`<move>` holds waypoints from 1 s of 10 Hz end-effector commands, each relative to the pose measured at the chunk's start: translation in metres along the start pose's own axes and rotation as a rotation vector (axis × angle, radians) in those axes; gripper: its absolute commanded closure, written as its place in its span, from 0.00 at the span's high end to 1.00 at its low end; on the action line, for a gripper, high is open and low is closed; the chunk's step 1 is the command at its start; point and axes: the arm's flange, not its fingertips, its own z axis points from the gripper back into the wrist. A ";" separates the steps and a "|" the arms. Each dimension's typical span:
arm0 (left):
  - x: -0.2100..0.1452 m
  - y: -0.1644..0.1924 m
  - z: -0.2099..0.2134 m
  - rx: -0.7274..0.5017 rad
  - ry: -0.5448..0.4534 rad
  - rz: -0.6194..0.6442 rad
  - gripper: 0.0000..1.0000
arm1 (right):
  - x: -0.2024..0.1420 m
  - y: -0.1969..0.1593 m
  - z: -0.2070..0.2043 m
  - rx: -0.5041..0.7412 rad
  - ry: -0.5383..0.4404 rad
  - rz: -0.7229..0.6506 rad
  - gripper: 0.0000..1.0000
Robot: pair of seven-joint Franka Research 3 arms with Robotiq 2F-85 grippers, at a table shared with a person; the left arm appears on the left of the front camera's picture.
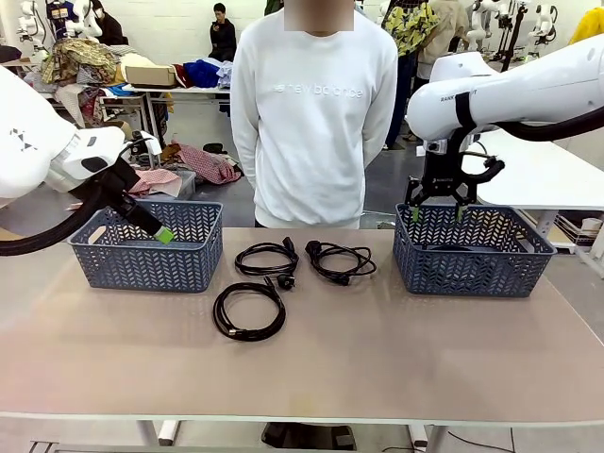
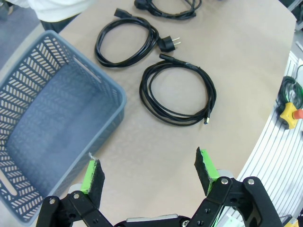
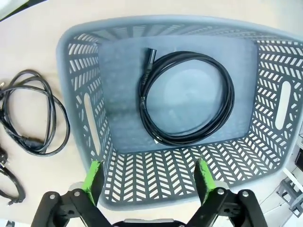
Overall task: Organize the cables according to human instructions.
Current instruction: Pick up a bundle of cables and place it in the basket indicated by the human.
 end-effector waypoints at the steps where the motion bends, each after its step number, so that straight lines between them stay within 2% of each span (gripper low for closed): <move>1: -0.002 0.002 0.000 -0.017 -0.015 -0.009 1.00 | 0.001 0.001 -0.001 0.001 -0.003 0.005 1.00; 5: -0.002 0.002 0.000 -0.017 -0.015 -0.009 1.00 | 0.000 0.001 -0.002 -0.001 0.003 0.002 1.00; 6: -0.002 0.002 0.000 -0.017 -0.015 -0.009 1.00 | -0.005 0.006 0.003 0.048 0.005 0.034 1.00; 10: -0.002 0.002 0.000 -0.017 -0.015 -0.009 1.00 | -0.076 0.024 0.018 0.123 -0.072 0.123 1.00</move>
